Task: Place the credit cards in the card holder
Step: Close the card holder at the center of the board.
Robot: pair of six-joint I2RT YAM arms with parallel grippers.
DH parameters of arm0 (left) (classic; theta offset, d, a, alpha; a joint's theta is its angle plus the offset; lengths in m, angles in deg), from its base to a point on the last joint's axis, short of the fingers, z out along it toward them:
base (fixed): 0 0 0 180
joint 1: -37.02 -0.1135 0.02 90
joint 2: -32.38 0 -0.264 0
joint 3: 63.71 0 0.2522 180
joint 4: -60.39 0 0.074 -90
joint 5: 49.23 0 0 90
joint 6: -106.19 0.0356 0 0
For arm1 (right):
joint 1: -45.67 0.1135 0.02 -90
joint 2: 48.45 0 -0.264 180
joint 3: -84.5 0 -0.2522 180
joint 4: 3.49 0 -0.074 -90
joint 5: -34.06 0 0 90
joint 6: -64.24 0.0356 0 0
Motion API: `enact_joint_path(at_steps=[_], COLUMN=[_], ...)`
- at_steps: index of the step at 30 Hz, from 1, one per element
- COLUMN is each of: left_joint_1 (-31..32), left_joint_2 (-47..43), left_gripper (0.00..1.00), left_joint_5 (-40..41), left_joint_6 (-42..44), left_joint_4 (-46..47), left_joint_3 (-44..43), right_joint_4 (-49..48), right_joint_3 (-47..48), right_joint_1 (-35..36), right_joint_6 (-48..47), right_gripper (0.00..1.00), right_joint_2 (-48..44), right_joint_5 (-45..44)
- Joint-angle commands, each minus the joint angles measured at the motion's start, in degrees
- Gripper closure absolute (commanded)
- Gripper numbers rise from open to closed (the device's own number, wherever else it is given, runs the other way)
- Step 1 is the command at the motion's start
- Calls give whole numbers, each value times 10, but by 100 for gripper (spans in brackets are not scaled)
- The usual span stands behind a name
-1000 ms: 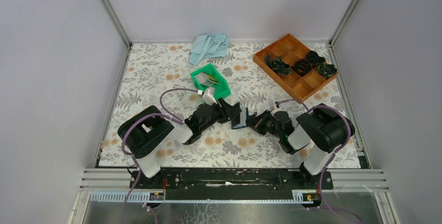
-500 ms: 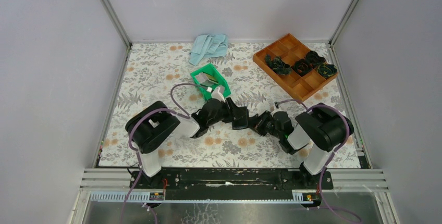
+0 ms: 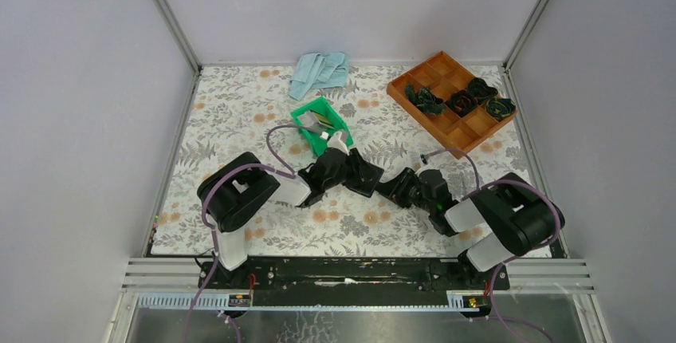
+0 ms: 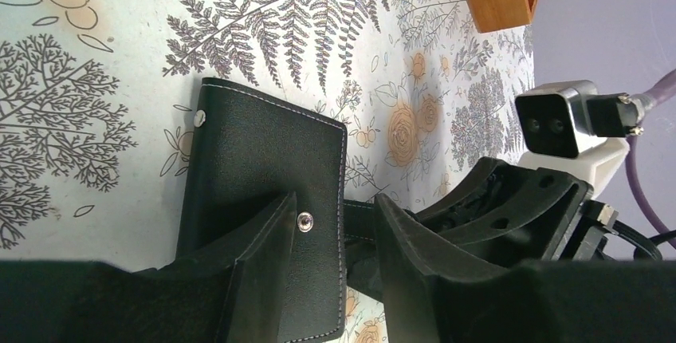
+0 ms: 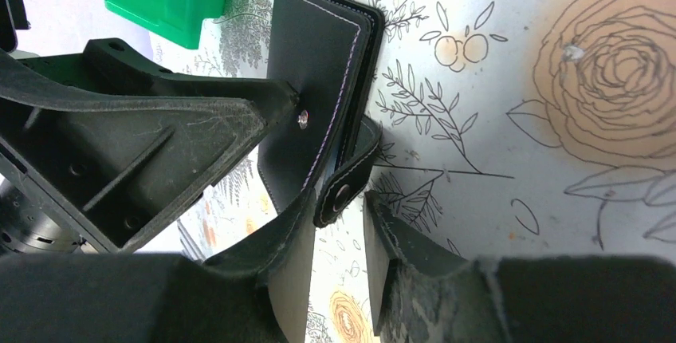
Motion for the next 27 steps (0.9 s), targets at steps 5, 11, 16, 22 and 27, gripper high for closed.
enact_joint_path(at_steps=[5, 11, 16, 22, 27], left_joint_1=[15, 23, 25, 26, 27], left_joint_2=[-2, -7, -5, -5, -8], left_gripper=[52, 52, 52, 52, 52], left_joint_5=[35, 57, 64, 71, 78], left_joint_6=[15, -7, -25, -30, -32], left_joint_4=[-91, -83, -67, -63, -68], left_joint_3=[0, 17, 30, 30, 28], right_joint_4=[158, 228, 252, 294, 309], right_joint_3=[17, 38, 63, 89, 98], right_joint_1=[11, 17, 27, 33, 35], right_joint_6=[-69, -92, -100, -111, -113], right_gripper=[64, 63, 63, 66, 70], right_joint_2=[-87, -118, -118, -133, -144], right_joint_5=[-76, -110, -126, -150, -159])
